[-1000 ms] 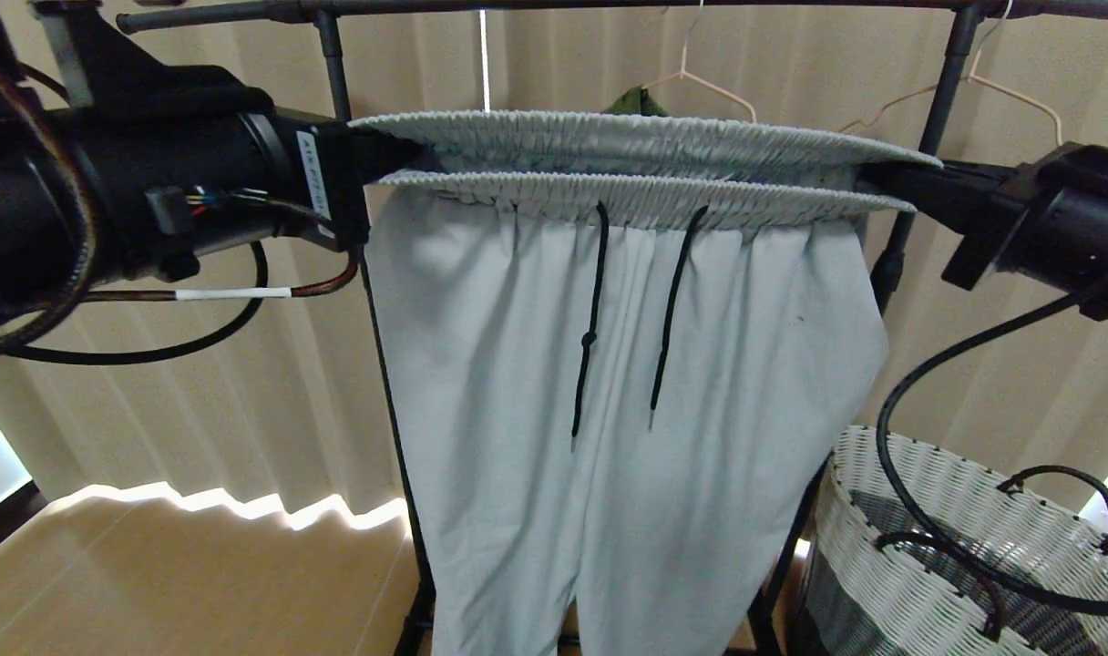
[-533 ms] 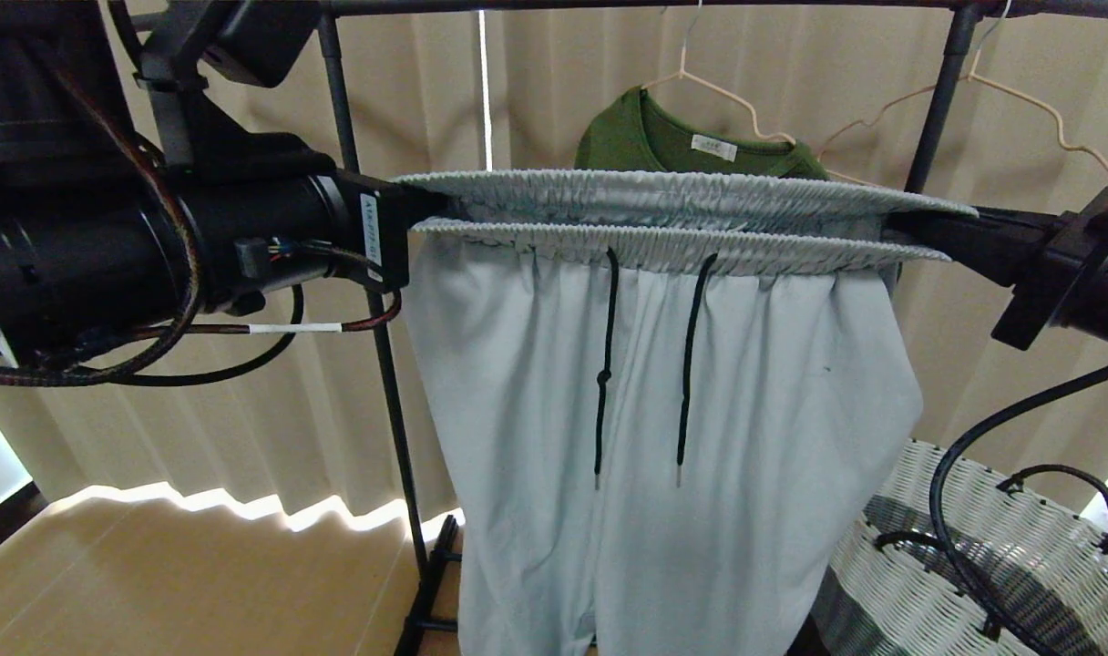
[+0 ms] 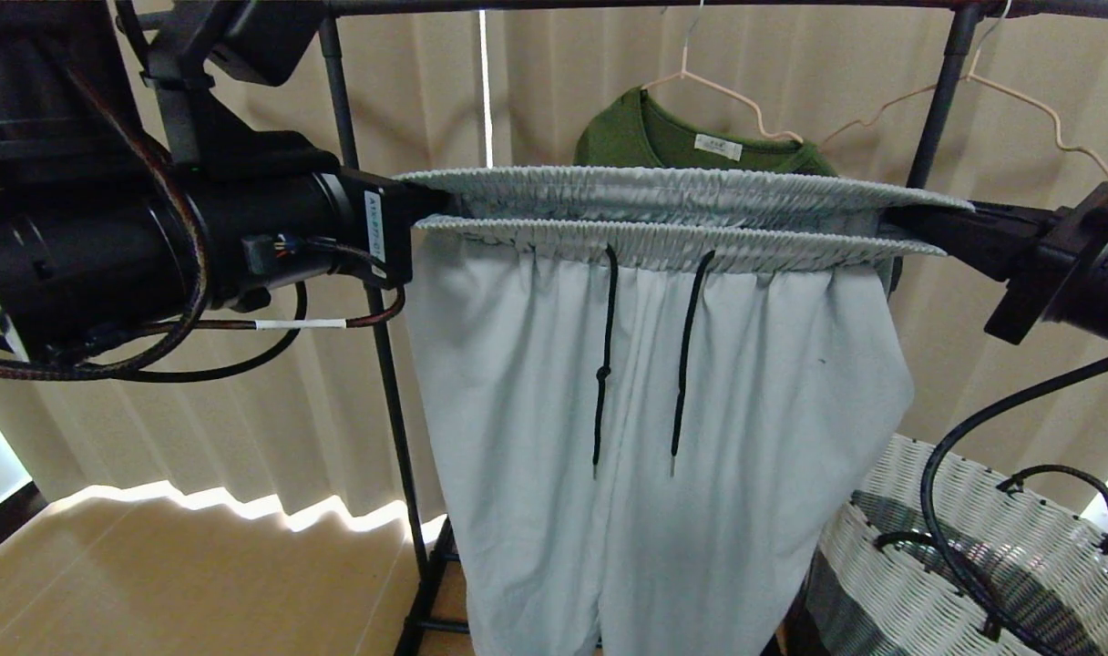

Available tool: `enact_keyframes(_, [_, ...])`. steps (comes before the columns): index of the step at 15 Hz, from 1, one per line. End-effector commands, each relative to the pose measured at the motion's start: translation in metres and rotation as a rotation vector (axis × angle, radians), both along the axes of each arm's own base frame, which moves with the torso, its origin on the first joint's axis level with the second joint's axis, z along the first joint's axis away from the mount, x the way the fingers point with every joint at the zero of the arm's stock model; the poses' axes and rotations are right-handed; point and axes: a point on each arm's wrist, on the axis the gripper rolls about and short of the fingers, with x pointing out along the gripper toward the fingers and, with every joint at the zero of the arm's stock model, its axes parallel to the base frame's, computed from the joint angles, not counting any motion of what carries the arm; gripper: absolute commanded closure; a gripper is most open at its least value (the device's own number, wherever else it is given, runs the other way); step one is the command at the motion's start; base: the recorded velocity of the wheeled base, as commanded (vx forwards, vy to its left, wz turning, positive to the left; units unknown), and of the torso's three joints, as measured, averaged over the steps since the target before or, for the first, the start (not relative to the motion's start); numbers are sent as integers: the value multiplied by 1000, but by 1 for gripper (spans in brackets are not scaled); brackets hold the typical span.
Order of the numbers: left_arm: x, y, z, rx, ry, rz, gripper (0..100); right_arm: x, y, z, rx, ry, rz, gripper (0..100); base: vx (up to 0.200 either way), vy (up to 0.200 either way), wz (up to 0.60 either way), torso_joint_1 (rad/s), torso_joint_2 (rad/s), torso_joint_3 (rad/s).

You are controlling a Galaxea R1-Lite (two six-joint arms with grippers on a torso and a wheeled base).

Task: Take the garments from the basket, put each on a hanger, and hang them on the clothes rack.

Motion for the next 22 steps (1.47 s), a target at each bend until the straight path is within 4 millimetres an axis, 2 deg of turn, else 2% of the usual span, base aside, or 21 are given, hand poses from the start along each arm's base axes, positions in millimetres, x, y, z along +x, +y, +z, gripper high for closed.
enact_keyframes(1, [-4, -2, -4, 7, 14, -9, 100, 2, 1, -5, -3, 15, 0, 100, 0, 0, 0, 0, 0, 0])
enact_keyframes(3, [-16, 2, -7, 10, 16, 8, 100, 3, 1, -12, -9, 39, 1, 100, 0, 0, 0, 0, 0, 0])
enact_keyframes(7, [-15, 2, -8, 9, 18, 11, 100, 3, 1, -13, -11, 43, 1, 100, 0, 0, 0, 0, 0, 0])
enact_keyframes(8, [-15, 2, -8, 10, 19, 11, 100, 3, 1, -15, -12, 49, 1, 0, 0, 0, 0, 0, 0, 0])
enact_keyframes(12, [-14, 6, -11, 17, 29, 33, 100, -1, 4, -24, -15, 79, 26, 0, 0, 0, 0, 0, 0, 0])
enact_keyframes(18, [-9, 16, -34, 76, 84, 146, 100, -8, 20, -39, 71, 38, 112, 0, 0, 0, 0, 0, 0, 0])
enact_keyframes(22, [-1, 30, -42, 129, 91, 240, 100, -12, 18, -42, 87, 49, 115, 0, 0, 0, 0, 0, 0, 0])
